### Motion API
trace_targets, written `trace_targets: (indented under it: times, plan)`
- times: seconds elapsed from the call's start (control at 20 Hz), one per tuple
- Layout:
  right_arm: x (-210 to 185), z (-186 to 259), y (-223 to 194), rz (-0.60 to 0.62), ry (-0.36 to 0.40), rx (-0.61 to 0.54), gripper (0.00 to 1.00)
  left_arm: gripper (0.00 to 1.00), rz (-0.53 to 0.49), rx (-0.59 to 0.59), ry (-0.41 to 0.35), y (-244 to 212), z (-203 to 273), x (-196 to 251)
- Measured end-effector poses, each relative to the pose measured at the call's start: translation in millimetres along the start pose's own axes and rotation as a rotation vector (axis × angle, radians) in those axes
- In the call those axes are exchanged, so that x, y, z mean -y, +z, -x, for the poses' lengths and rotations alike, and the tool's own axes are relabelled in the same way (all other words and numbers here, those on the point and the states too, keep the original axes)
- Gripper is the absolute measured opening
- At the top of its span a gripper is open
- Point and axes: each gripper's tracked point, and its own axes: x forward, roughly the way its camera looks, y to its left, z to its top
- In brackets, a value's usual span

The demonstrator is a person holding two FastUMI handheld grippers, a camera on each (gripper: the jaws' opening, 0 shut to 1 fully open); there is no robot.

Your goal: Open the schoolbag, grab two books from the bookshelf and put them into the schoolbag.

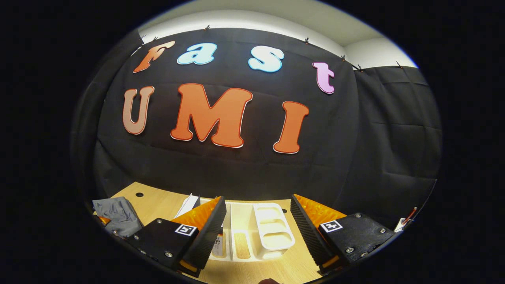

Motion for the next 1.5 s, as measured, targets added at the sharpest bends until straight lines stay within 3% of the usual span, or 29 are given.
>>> trace_targets:
  times: [0.25,0.3,0.5,0.8,1.05,1.3,1.35,1.5]
  plan:
    - [4,-24,-12,-0.016,0.070,-0.017,0.98,0.49,0.048,-0.075,-0.072,9,-8,5]
    - [3,-30,-16,-0.021,0.088,-0.026,0.98,0.37,0.069,-0.087,-0.094,8,-6,6]
    - [1,-45,-35,-0.026,0.143,-0.042,0.98,0.10,0.098,-0.166,-0.211,3,-1,8]
    - [-13,-59,-38,-0.008,0.219,-0.055,0.98,0.06,0.208,-0.193,-0.318,5,4,-10]
    - [-38,-61,-31,-0.013,0.282,-0.086,0.98,0.06,0.366,-0.189,-0.411,6,0,-35]
    - [-65,-63,-25,0.032,0.266,-0.126,0.98,0.02,0.421,-0.158,-0.551,6,0,-46]
    - [-69,-63,-24,0.041,0.260,-0.143,0.98,0.06,0.422,-0.152,-0.580,5,0,-50]
    - [-92,-67,-20,0.069,0.268,-0.183,0.98,0.06,0.429,-0.118,-0.662,6,-3,-65]
